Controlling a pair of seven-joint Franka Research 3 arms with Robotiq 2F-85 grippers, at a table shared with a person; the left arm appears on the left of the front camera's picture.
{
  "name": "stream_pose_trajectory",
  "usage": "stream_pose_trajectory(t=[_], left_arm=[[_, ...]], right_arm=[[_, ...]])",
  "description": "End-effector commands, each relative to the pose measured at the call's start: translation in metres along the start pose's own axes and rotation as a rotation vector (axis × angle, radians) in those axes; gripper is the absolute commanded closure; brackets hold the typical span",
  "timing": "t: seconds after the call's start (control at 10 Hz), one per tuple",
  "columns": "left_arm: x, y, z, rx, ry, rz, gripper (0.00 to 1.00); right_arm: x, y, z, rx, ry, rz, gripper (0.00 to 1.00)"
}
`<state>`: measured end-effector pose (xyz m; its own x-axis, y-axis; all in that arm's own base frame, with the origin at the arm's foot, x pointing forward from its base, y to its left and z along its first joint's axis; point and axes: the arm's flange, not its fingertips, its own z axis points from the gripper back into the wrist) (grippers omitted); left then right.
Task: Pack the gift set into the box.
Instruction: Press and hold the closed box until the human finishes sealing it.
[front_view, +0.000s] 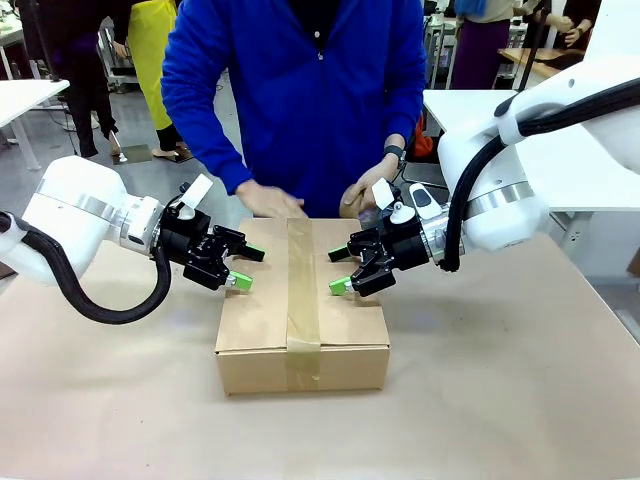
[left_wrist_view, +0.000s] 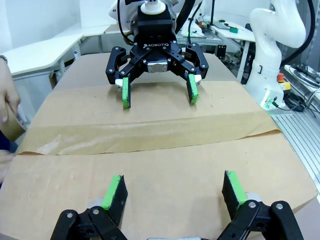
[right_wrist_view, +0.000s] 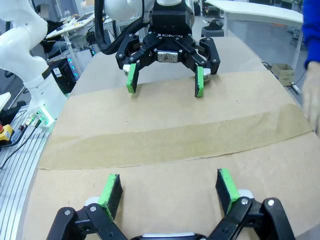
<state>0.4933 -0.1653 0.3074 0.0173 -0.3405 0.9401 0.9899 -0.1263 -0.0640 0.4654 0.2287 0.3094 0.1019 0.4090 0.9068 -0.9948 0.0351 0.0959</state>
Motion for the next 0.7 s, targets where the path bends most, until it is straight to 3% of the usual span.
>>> stream_pose_trajectory(t=[0.0,0.2,0.3,0.4,0.5,0.6], left_arm=[[-0.002,-0.001,-0.002,0.007,0.003,-0.002,0.00],[0.000,0.000,0.000,0.000,0.000,0.000,0.00],[0.016,-0.006,0.002,-0.020,0.007,-0.058,0.00],[0.029,-0.016,0.009,-0.089,0.006,-0.078,0.00],[0.047,-0.032,0.036,-0.124,-0.071,-0.106,0.00],[0.061,-0.054,0.081,-0.099,-0.175,-0.142,0.00]], right_arm=[[-0.003,0.002,-0.003,-0.009,-0.002,0.010,0.00],[0.000,0.000,0.000,0.000,0.000,0.000,0.00],[0.008,0.001,0.003,-0.028,0.040,-0.011,0.00],[0.015,0.007,0.008,0.040,0.024,-0.039,0.00],[0.026,0.016,0.035,0.025,-0.032,-0.029,0.00],[0.033,0.028,0.086,-0.042,-0.107,-0.036,0.00]])
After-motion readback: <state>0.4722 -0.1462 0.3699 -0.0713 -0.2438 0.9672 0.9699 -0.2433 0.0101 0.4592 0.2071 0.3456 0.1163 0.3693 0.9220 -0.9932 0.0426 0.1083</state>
